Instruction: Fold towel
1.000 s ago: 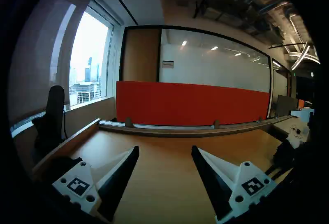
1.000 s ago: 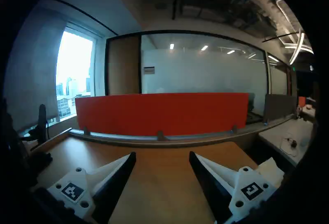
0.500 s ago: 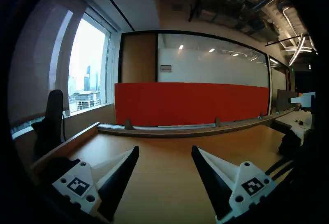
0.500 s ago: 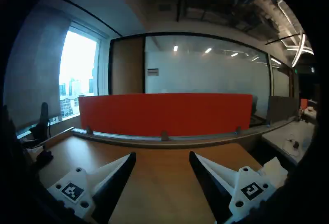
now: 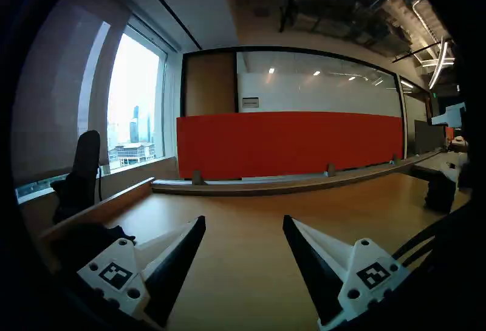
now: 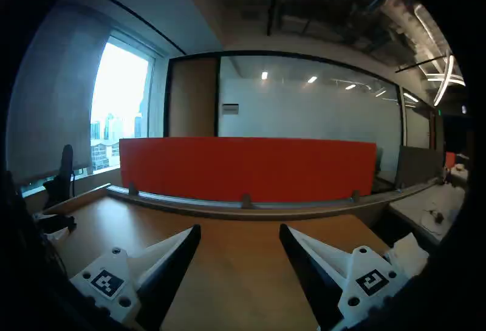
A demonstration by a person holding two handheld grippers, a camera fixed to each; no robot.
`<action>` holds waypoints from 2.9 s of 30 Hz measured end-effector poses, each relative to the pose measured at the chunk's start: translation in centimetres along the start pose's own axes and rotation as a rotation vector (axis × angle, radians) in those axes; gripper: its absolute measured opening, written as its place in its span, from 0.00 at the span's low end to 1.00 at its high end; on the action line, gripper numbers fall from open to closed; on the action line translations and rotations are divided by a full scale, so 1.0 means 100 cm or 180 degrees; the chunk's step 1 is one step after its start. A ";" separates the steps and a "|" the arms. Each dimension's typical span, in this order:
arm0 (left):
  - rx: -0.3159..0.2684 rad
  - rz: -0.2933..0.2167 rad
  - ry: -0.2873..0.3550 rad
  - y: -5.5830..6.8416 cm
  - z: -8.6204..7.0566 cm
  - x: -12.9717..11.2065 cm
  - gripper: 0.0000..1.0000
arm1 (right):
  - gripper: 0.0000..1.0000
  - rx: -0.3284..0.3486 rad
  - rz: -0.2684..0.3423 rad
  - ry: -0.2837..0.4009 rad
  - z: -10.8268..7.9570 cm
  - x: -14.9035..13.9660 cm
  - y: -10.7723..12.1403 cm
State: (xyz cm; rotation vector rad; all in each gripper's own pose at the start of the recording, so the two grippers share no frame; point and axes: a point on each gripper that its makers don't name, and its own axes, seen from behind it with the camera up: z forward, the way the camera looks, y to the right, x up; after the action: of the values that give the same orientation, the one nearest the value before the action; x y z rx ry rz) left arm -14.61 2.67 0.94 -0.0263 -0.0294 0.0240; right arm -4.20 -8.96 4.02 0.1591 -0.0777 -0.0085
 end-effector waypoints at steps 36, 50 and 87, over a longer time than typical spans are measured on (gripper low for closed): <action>0.0081 -0.0097 0.0137 -0.018 0.005 -0.046 0.94 | 1.00 -0.0041 -0.0126 -0.0032 0.007 -0.037 -0.011; 0.0109 -0.0086 0.0137 -0.020 0.003 -0.047 0.94 | 1.00 -0.0060 -0.0117 -0.0032 0.008 -0.038 -0.007; 0.0110 -0.0088 0.0137 -0.019 0.003 -0.049 0.95 | 1.00 -0.0250 0.0117 0.0264 0.003 -0.090 0.074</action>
State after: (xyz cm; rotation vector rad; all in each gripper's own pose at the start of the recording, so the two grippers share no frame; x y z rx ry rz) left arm -19.50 0.65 1.15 0.0081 0.0138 -0.0037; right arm -13.23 -1.55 4.81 0.0794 0.0026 0.0318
